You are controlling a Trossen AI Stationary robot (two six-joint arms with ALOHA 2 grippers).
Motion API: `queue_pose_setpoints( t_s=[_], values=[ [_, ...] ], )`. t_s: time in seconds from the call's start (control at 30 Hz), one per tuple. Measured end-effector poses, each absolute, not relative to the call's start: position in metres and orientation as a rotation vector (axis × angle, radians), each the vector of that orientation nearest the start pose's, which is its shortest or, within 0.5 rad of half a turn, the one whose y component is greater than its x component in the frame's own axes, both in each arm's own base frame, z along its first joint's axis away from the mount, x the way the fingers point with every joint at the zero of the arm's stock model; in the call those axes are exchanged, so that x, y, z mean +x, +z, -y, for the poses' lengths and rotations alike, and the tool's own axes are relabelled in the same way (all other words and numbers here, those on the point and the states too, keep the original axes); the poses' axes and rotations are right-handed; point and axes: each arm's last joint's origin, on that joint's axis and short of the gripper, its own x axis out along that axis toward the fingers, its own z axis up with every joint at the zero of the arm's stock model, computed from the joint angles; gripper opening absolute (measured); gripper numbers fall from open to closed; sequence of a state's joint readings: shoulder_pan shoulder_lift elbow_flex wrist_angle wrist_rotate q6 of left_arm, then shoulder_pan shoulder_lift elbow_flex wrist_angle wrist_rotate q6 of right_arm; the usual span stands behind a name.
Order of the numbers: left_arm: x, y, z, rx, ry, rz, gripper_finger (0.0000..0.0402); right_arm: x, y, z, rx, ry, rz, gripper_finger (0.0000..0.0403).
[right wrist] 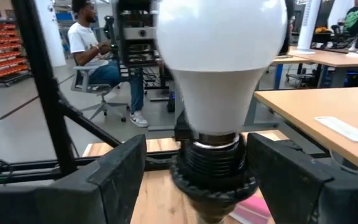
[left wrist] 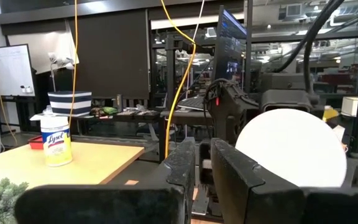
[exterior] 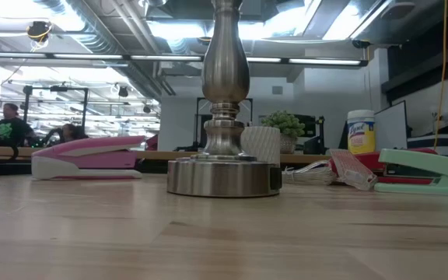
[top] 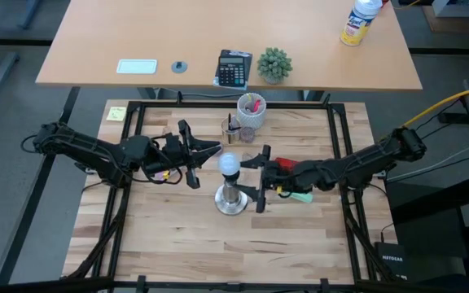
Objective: Screw lightbulb
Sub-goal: Insert the lightbulb into the lamp socket
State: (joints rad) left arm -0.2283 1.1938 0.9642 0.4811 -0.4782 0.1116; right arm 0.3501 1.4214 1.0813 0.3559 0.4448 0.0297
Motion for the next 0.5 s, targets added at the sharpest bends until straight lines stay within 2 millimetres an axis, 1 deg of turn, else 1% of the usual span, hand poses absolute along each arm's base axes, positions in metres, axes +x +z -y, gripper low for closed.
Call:
queue_pose_setpoints(
  t_s=[0.33, 0.5],
  values=[
    [0.262, 0.375, 0.047, 0.023, 0.261, 0.222, 0.0045, 0.284, 0.356, -0.12, 0.049, -0.141, 0.037, 0.0282],
    [0.262, 0.375, 0.047, 0.024, 0.261, 0.221, 0.0045, 0.278, 0.362, -0.127, 0.066, -0.175, 0.081, 0.0282]
  ],
)
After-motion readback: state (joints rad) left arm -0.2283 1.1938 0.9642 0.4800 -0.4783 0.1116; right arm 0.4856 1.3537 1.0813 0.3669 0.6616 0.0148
